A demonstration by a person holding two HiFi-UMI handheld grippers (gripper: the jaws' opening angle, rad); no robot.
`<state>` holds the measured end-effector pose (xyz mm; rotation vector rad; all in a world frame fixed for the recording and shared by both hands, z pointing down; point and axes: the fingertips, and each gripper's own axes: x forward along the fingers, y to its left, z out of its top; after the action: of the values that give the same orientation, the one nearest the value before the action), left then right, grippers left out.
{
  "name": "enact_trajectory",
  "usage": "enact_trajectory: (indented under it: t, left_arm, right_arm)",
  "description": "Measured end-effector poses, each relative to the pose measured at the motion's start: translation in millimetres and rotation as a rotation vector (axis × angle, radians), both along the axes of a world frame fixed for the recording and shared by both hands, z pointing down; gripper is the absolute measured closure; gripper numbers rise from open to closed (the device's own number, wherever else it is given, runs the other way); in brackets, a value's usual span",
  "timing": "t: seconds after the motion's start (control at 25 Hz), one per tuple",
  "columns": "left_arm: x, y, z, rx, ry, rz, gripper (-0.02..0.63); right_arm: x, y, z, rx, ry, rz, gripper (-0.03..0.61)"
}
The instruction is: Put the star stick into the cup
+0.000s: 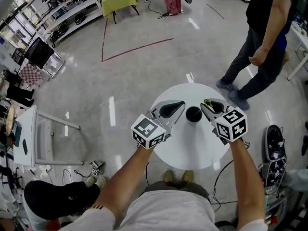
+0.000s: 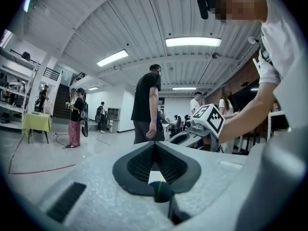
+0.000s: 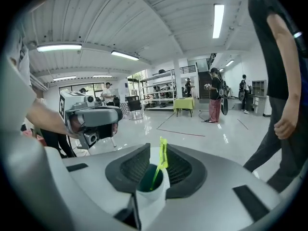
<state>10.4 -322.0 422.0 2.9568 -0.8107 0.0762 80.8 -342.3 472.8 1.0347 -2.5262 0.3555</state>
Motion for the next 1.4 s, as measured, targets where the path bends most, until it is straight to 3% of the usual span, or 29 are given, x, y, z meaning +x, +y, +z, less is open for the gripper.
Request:
enact_trajectory:
  t: [0.08,0.16,0.36,0.68,1.4]
  left_arm:
    - [0.6,0.4,0.2,0.0,-0.002,0.003,0.598]
    - [2.3,1.1,-0.5,0.0,-0.003,0.007,0.598]
    - [6.4,3.6,-0.7,0.003,-0.008,0.012,0.598]
    - [13.2,7.6,-2.7,0.006,-0.012,0.022,0.598]
    - [25.7,14.3,-27.7,0.059,0.021,0.027,0.598]
  right_arm:
    - [1.8,-0.8,-1.9,0.001,0.0,0.003,0.469]
    - [3.5,-0.2,-4.1,-0.001,0.0,-0.003,0.441]
    - [1.3,9.0,1.7,-0.026,0.044,-0.062,0.423]
    - [6.9,9.6,-0.7,0.031,0.104,-0.058,0.36]
    - [-9.6,31.9,-83.2,0.219,-0.087,-0.144,0.348]
